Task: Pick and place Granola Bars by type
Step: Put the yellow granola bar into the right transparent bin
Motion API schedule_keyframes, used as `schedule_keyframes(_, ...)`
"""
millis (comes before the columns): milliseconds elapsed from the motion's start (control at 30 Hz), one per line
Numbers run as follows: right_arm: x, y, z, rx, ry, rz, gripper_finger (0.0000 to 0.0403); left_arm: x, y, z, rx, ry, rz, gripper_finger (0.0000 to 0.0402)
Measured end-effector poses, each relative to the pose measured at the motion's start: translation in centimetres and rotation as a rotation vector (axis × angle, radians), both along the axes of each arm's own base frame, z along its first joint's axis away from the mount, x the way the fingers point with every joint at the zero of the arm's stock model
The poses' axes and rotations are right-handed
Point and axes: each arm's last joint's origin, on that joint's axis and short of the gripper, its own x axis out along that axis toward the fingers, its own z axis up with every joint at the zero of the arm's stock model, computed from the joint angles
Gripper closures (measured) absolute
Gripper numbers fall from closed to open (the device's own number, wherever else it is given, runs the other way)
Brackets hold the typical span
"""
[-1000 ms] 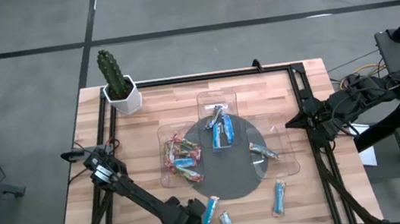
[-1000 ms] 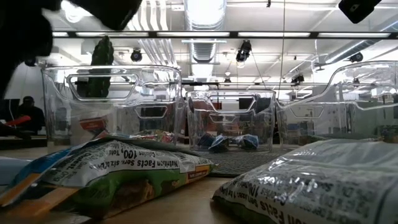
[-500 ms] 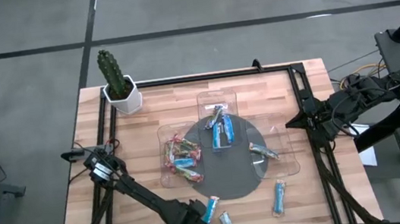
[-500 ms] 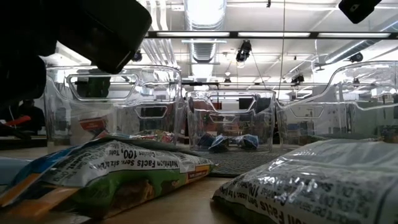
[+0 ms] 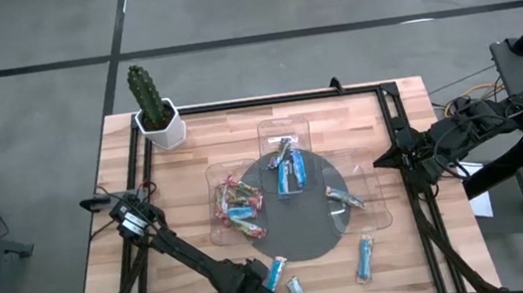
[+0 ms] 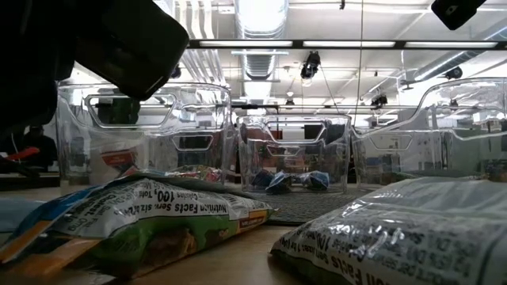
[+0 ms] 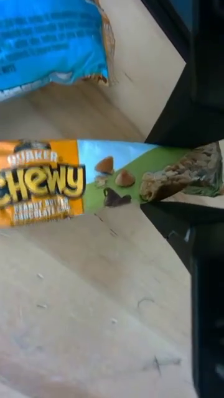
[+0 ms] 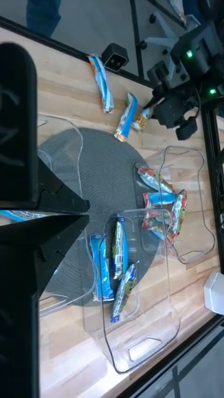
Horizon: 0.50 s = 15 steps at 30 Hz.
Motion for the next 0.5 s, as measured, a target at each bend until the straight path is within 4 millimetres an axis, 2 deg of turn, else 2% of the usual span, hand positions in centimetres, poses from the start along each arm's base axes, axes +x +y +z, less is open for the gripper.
schedule_keyframes(233, 0.0, 0.0, 0.0, -0.001, 0.000, 0.001, 0.0394, 0.1, 0.0, 0.1, -0.008, 0.006, 0.006, 0.0343)
schedule_keyframes(500, 0.0, 0.0, 0.0, -0.001, 0.000, 0.000, 0.0394, 0.3, -0.2, 1.4, 0.007, 0.035, -0.007, 0.0355)
